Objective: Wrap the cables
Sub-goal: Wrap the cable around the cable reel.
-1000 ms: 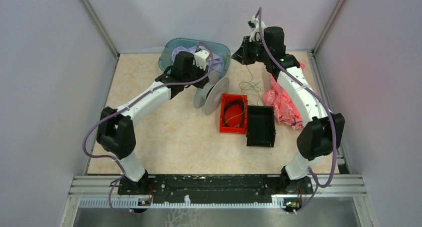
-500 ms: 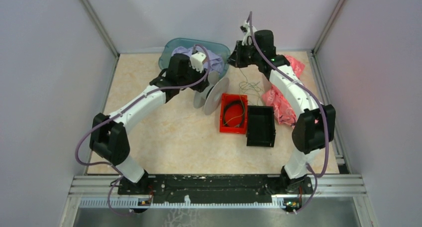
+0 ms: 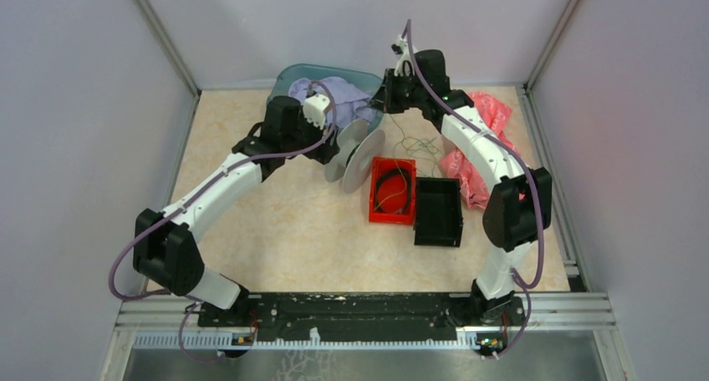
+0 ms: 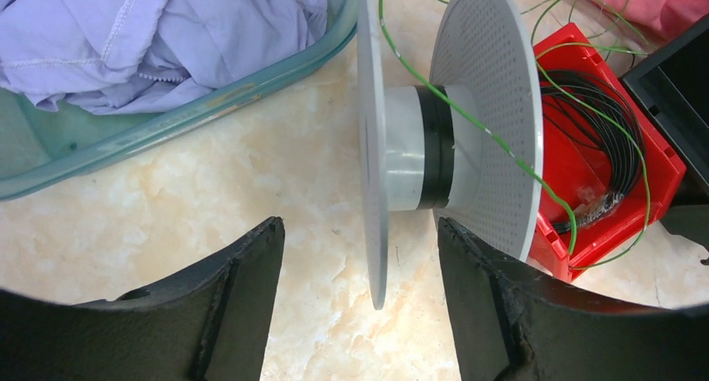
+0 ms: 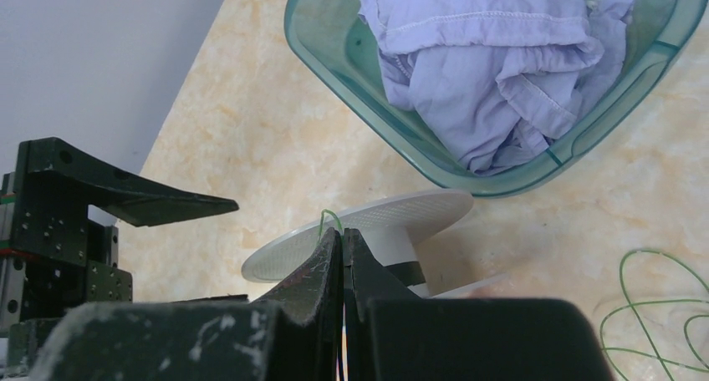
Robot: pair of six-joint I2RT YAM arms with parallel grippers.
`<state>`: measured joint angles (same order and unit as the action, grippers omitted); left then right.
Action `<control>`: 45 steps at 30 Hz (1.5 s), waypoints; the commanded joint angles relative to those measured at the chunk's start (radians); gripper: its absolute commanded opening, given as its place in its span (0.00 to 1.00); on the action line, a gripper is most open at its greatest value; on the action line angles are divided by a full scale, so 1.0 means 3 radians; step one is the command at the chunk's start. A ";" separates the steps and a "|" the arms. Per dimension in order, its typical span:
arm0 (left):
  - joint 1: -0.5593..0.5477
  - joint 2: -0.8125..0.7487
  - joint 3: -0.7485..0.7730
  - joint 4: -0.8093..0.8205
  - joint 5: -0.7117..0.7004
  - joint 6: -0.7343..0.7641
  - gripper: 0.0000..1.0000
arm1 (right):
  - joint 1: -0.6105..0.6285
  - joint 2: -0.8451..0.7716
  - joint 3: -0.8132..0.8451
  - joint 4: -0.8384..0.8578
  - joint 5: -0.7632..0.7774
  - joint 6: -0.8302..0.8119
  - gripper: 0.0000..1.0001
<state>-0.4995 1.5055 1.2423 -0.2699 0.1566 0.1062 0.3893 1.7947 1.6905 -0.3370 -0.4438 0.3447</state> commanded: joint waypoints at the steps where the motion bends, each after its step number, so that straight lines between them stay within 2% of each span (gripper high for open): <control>1: 0.0080 -0.0171 -0.0058 0.0018 0.0266 -0.0095 0.76 | 0.0027 -0.0017 0.0083 0.0117 0.0170 0.0071 0.00; 8: 0.0125 -0.0270 -0.0055 0.0202 0.0416 -0.0497 0.78 | 0.0039 -0.0052 -0.0036 0.0182 0.0200 0.0175 0.00; 12: 0.0122 -0.0147 0.0077 0.0190 0.0569 -0.0705 0.80 | 0.0062 -0.0056 -0.0051 0.0183 0.0290 0.0197 0.00; 23: 0.0093 0.0240 0.0358 0.0203 0.0562 -0.1119 0.81 | 0.0095 -0.0081 -0.0173 0.0243 0.0367 0.0334 0.00; 31: 0.0015 0.0517 0.0563 0.0093 0.0332 -0.1082 0.83 | 0.0119 -0.0102 -0.0201 0.0254 0.0371 0.0378 0.00; 45: -0.0161 0.0739 0.0610 0.0031 -0.0042 -0.0746 0.85 | 0.0119 -0.0129 -0.0273 0.0308 0.0308 0.0406 0.00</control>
<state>-0.5274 1.7069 1.3918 -0.2478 0.1913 -0.1642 0.4168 1.7954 1.6096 -0.2932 -0.3420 0.4549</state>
